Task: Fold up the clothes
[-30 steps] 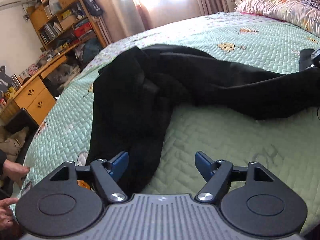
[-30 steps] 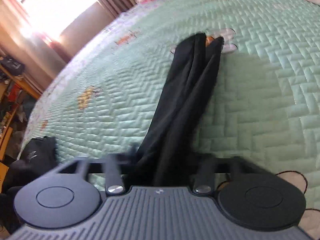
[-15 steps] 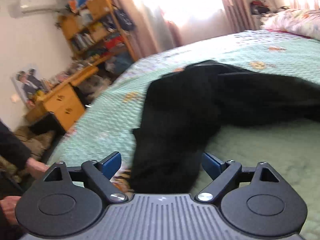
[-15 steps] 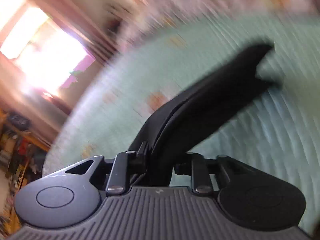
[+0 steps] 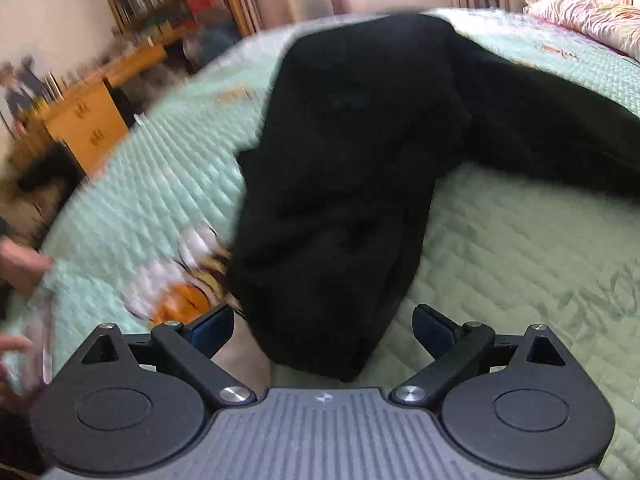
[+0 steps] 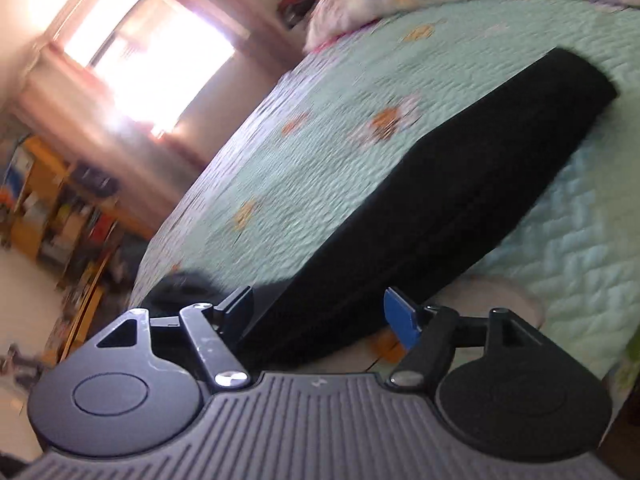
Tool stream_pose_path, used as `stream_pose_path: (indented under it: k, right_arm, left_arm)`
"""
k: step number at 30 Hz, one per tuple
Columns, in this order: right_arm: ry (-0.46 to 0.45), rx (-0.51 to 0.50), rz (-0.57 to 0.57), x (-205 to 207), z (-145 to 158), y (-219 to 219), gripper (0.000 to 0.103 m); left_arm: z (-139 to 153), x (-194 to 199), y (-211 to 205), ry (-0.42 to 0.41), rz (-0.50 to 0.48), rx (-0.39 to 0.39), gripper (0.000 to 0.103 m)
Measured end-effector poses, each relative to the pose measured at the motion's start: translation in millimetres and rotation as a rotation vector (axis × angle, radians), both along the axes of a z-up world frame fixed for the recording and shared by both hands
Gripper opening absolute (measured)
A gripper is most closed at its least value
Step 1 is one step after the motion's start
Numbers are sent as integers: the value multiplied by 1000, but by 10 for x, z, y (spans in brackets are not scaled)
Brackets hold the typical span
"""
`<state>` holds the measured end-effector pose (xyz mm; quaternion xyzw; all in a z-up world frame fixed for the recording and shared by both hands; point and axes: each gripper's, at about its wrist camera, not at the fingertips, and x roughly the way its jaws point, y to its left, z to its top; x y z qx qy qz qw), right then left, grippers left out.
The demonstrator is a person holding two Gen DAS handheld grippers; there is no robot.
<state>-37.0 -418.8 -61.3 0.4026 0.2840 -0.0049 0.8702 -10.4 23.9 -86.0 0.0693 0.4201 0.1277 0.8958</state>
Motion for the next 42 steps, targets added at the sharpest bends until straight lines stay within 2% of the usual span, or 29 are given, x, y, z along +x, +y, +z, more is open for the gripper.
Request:
stream_pose_path:
  k: [2,3,4,5,6,7,11,14,17,19,21,24,27,28,32,33,37,42]
  right_arm:
    - [0,-3,37,16,29,101,75]
    - [1,-18,57,30,39,162,75]
    - [3,-33,77,41,45,222,75]
    - [9,-46,96,43,48,285,75]
    - [17,-52,116,36,56,352,75]
    - [25,-54,134,40,55,403,75]
    - [42,-49,158,-52,32,584,75]
    - [24,-66,140,-82,86,585,75]
    - [-3,-75,105,-112,130,547,75]
    - [-17,-78,76,-153,152,512,75]
    - [-26,-80,51,-193,159,484,75]
    - [-5,-70,40,-196,110,441,75]
    - [22,-60,50,-206,49,421,75]
    - [30,-59,62,-211,31,415,75]
    - [63,-93,129,-188,-9,510,78]
    - [70,-111,155,-171,-16,563,78]
    - [69,-225,301,-85,10,958,78]
    - [2,-437,446,-96,90,1603,80]
  left_arm:
    - [-25,29,42,-3,1,-38,95]
    - [-37,44,63,-5,2,-57,87]
    - [-49,58,84,-6,3,-76,75]
    - [-58,70,106,-9,4,-93,68]
    - [-40,65,124,-18,7,-95,51]
    - [-21,77,114,-21,8,-89,40]
    - [90,73,48,-32,2,-116,27]
    - [439,-9,-105,-95,-83,-208,23]
    - [882,-118,-421,-183,-203,-296,22]
    - [1124,-67,-656,-214,-274,-373,22]
    - [1286,17,-968,-223,-361,-410,26]
    - [1259,126,-1405,-113,-493,-530,51]
    - [1048,46,-1651,-17,-558,-554,54]
    - [981,-18,-1679,-28,-568,-525,55]
    - [843,-220,-1571,-67,-524,-419,56]
    - [830,-229,-1457,-79,-479,-395,58]
    - [777,-267,-1003,-126,-300,-302,79]
    - [712,-314,-435,-183,-76,-183,85]
